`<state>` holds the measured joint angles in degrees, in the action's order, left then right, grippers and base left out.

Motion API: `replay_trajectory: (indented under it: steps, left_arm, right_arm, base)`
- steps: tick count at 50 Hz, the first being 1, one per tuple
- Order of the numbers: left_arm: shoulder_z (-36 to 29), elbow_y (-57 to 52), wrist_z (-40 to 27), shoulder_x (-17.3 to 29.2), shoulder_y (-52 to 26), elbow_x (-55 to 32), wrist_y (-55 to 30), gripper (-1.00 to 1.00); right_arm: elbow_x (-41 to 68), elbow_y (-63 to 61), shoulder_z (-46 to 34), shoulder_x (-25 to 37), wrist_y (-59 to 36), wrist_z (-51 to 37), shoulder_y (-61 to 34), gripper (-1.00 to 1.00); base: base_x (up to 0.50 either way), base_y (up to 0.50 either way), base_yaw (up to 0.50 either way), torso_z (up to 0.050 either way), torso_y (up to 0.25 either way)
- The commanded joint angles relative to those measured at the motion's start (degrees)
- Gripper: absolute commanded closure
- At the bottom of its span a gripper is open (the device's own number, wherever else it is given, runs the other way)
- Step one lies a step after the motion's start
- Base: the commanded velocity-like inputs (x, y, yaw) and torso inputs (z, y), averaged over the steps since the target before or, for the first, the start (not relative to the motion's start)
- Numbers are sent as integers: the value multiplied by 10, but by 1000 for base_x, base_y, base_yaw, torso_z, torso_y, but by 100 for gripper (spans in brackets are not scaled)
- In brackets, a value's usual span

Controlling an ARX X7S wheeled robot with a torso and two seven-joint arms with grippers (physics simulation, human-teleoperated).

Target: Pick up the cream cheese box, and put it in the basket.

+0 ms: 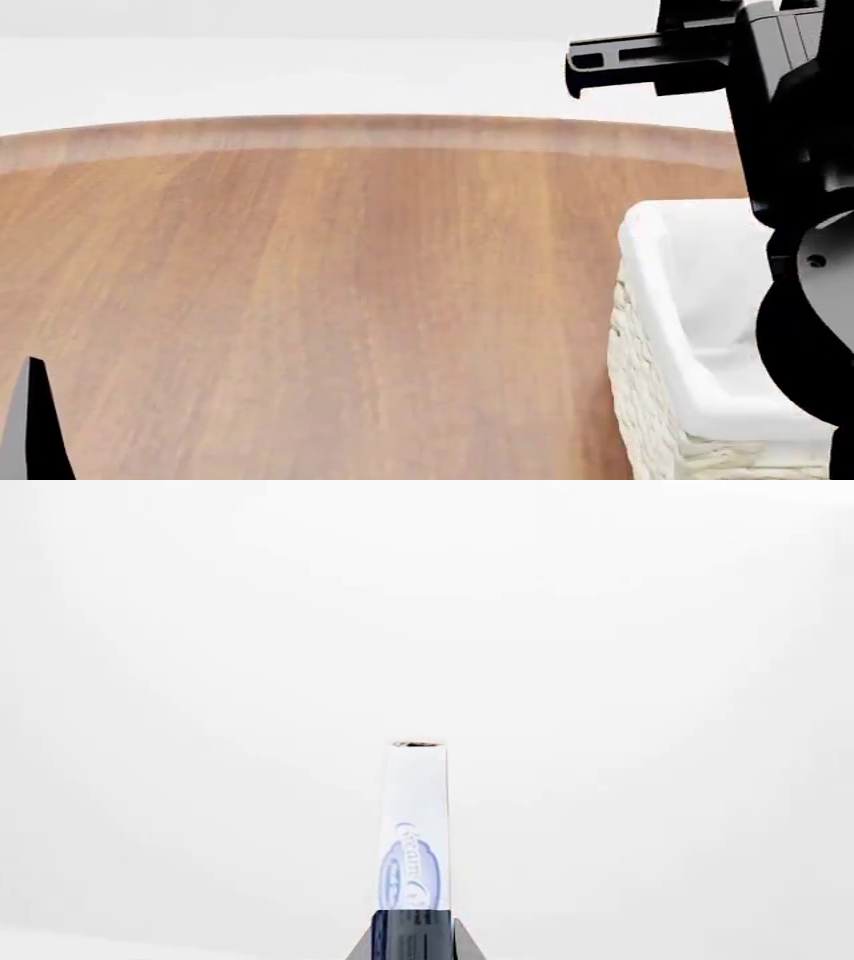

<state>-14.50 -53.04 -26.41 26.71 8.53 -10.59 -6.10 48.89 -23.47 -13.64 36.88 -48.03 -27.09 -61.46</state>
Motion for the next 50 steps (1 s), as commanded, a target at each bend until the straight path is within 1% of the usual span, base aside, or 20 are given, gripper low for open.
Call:
replay_trajectory:
  steps: [1, 6, 7, 8, 9, 12, 13, 17, 23, 26, 34, 38, 42, 46, 50]
  left_arm:
    - [2, 1, -3, 2, -3, -4, 0, -100]
    - [1, 2, -3, 3, -3, -3, 2, -100]
    - [1, 3, -4, 3, -3, -4, 2, -100]
    - [1, 3, -4, 3, -4, -4, 2, -100]
    - [1, 3, -4, 3, -4, -4, 1, -100]
    - [1, 2, -5, 4, -4, -4, 1, -100]
    - [0, 1, -5, 4, -3, -4, 0, -100]
    - [0, 3, -5, 5, -5, -5, 0, -100]
    - [-1, 6, -6, 5, -3, -6, 5, -100]
    - [-1, 6, -6, 5, -3, -7, 6, -100]
    - [1, 5, -9, 7, -2, -9, 7, -100]
    - [-2, 6, -8, 8, -1, -8, 8, -100]
    - [0, 4, -10, 10, -1, -10, 7, -100]
    - [2, 1, -11, 11, -1, -11, 6, -100]
    - [0, 1, -12, 11, -4, -11, 3, -100]
  right_arm:
    - [-14, 26, 34, 57, 2, 27, 4, 100]
    - [-28, 96, 4, 54, -7, 67, -26, 100]
    - [-39, 137, -15, 48, -6, 90, -40, 100]
    - [-39, 138, -16, 48, -5, 91, -41, 100]
    - [-58, 187, -40, 40, 1, 116, -54, 100]
    - [-90, 267, -71, 23, 16, 142, -75, 100]
    - [-104, 315, -85, 10, 23, 156, -89, 100]
    - [-129, 377, -125, -8, 20, 192, -127, 100]
    - [-154, 456, -166, -31, 10, 241, -187, 100]
    - [-160, 487, -181, -38, 10, 263, -201, 100]
    - [-171, 571, -206, -52, 4, 313, -235, 100]
    - [-154, 615, -205, -58, -36, 344, -262, 100]
    - [-150, 643, -200, -62, -60, 339, -273, 100]
    - [-128, 665, -182, -65, -108, 331, -285, 100]
    - [-120, 673, -178, -58, -128, 338, -290, 100]
  base:
    - [0, 0, 0, 0, 0]
    - [0, 0, 0, 0, 0]
    - [0, 0, 0, 0, 0]
    - [0, 0, 0, 0, 0]
    - [0, 0, 0, 0, 0]
    - [0, 0, 1, 0, 0]
    - [0, 0, 0, 0, 0]
    - [0, 0, 0, 0, 0]
    - [0, 0, 0, 0, 0]
    - [0, 0, 0, 0, 0]
    - [0, 0, 0, 0, 0]
    - [0, 0, 0, 0, 4]
    - [0, 0, 0, 0, 0]
    - [0, 0, 0, 0, 0]
    - [0, 0, 0, 0, 0]
